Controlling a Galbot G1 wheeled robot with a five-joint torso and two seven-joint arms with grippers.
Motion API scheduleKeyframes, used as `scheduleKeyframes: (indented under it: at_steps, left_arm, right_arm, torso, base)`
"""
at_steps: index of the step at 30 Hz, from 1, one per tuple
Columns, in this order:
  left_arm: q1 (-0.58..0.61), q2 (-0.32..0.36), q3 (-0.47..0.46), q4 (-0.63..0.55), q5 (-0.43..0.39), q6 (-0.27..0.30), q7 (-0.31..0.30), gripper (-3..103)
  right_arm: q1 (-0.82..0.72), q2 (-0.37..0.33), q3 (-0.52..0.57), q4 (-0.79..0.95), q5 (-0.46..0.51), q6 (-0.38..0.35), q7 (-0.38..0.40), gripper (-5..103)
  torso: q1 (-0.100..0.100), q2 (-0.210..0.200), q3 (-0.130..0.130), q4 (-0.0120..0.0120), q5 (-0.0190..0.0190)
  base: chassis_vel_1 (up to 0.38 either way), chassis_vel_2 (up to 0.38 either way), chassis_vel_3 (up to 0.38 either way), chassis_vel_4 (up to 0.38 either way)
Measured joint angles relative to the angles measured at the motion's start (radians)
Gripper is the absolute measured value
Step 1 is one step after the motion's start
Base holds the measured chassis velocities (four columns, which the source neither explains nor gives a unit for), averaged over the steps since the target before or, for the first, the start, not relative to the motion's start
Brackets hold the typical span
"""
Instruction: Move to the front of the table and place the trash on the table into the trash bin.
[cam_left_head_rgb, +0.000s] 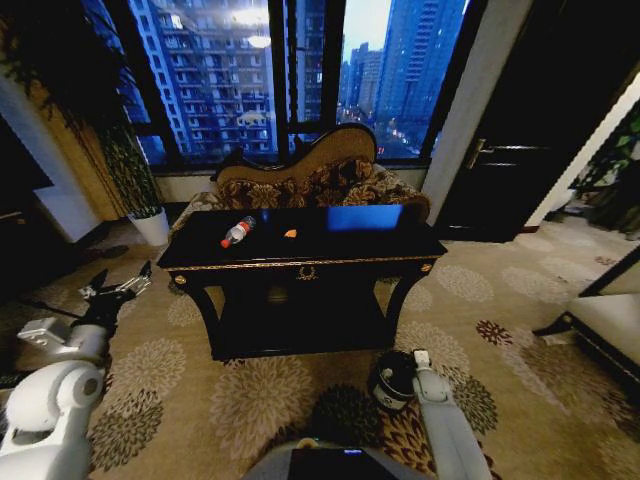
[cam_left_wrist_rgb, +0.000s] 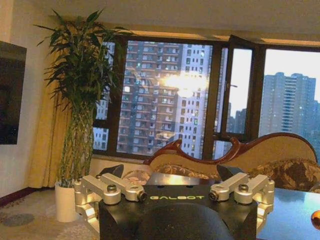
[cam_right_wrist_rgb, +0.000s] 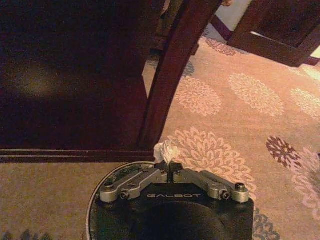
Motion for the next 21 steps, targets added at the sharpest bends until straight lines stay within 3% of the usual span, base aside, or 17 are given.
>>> scheduleKeyframes:
  at_steps: [1, 2, 4, 5, 7, 8, 9, 10, 14, 15, 16, 17, 19, 20, 21]
  left_arm:
    - [0.0, 0.0, 0.0, 0.0, 0.0, 0.0, 0.0, 100]
    - [0.001, 0.0, -0.003, 0.0, 0.0, 0.0, 0.0, 100]
    - [0.001, 0.0, -0.004, -0.001, 0.0, 0.0, 0.0, 100]
    - [0.002, 0.001, -0.006, -0.002, 0.0, 0.0, 0.0, 100]
    - [0.002, 0.001, -0.006, -0.002, 0.0, 0.0, 0.0, 100]
    - [0.002, 0.0, -0.006, -0.003, 0.0, 0.0, 0.0, 100]
    - [0.002, 0.0, -0.006, -0.003, 0.0, 0.0, 0.0, 100]
    - [0.002, -0.002, -0.005, -0.005, 0.0, -0.001, 0.0, 100]
    - [0.002, -0.003, -0.003, -0.009, 0.0, -0.001, 0.0, 100]
    - [0.001, -0.002, -0.003, -0.009, 0.0, 0.0, 0.0, 100]
    - [0.001, -0.002, -0.003, -0.01, 0.0, 0.0, 0.0, 100]
    - [0.0, -0.002, -0.003, -0.01, 0.0, 0.0, 0.0, 100]
    - [0.0, -0.001, -0.004, -0.01, 0.0, 0.0, 0.0, 100]
    - [-0.001, -0.001, -0.005, -0.01, 0.0, 0.0, 0.0, 100]
    - [0.0, -0.001, -0.005, -0.01, 0.0, 0.001, 0.0, 100]
  right_arm:
    - [-0.001, 0.0, -0.004, 0.0, -0.001, 0.0, 0.0, -2]
    - [-0.005, 0.0, -0.009, 0.004, -0.005, -0.001, 0.0, 4]
    - [-0.007, 0.001, -0.01, 0.014, -0.007, -0.002, 0.0, 4]
    - [-0.011, 0.003, -0.009, 0.03, -0.007, -0.003, 0.0, 14]
    - [-0.015, 0.004, -0.008, 0.041, -0.008, -0.004, 0.0, 14]
    - [-0.017, 0.004, -0.008, 0.048, -0.008, -0.005, 0.0, 25]
    - [-0.019, 0.004, -0.008, 0.054, -0.008, -0.006, 0.0, 25]
    - [-0.021, 0.005, -0.007, 0.061, -0.008, -0.007, 0.0, 35]
    - [-0.021, 0.006, -0.007, 0.066, -0.008, -0.007, 0.0, 35]
    - [-0.021, 0.006, -0.007, 0.068, -0.008, -0.007, 0.0, 46]
    - [-0.022, 0.006, -0.007, 0.07, -0.008, -0.007, 0.0, 46]
    - [-0.023, 0.006, -0.007, 0.071, -0.008, -0.006, 0.0, 57]
    - [-0.025, 0.007, -0.008, 0.08, -0.002, 0.007, 0.0, 57]
    - [-0.029, 0.008, -0.008, 0.092, 0.014, 0.02, 0.0, 68]
    - [-0.035, 0.009, -0.01, 0.118, 0.046, 0.032, 0.0, 68]
  torso:
    - [0.0, 0.0, 0.0, -0.0001, 0.0]
    - [0.0, 0.0, 0.0, -0.0003, 0.0]
    - [0.0, 0.0, 0.0, -0.0003, 0.0]
    - [0.0, 0.0, 0.0, -0.0002, 0.0]
    - [0.0, 0.0, 0.0, -0.0001, 0.0]
    - [0.0, 0.0, 0.0, -0.0001, 0.0]
    - [0.0, 0.0, 0.0, -0.0002, 0.0]
    - [0.0, 0.0, 0.0, -0.0002, -0.0001]
    - [0.0, 0.0, 0.0, -0.0001, 0.0]
    - [0.0, 0.0, 0.0, -0.0002, 0.0]
    - [0.0, 0.0, 0.0, -0.0002, 0.0]
    - [0.0, 0.0, 0.0, -0.0002, 0.0]
    - [0.0, 0.0, 0.0, -0.0002, 0.0001]
    - [0.0, 0.0, 0.0, -0.0002, 0.0001]
    - [0.0, 0.0, 0.0, -0.0002, 0.0001]
  base:
    - [0.0, 0.0, 0.0, 0.0]
    - [0.0, 0.0, 0.0, 0.0]
    - [0.0, 0.0, 0.0, 0.0]
    - [0.0, 0.0, 0.0, 0.0]
    - [0.0, 0.0, 0.0, 0.0]
    - [0.0, 0.0, 0.0, 0.0]
    - [0.0, 0.0, 0.0, 0.0]
    - [0.0, 0.0, 0.0, 0.0]
    - [0.0, 0.0, 0.0, 0.0]
    - [0.0, 0.0, 0.0, 0.0]
    - [0.0, 0.0, 0.0, 0.0]
    - [0.0, 0.0, 0.0, 0.0]
    - [0.0, 0.0, 0.0, 0.0]
    - [0.0, 0.0, 0.0, 0.0]
    - [0.0, 0.0, 0.0, 0.0]
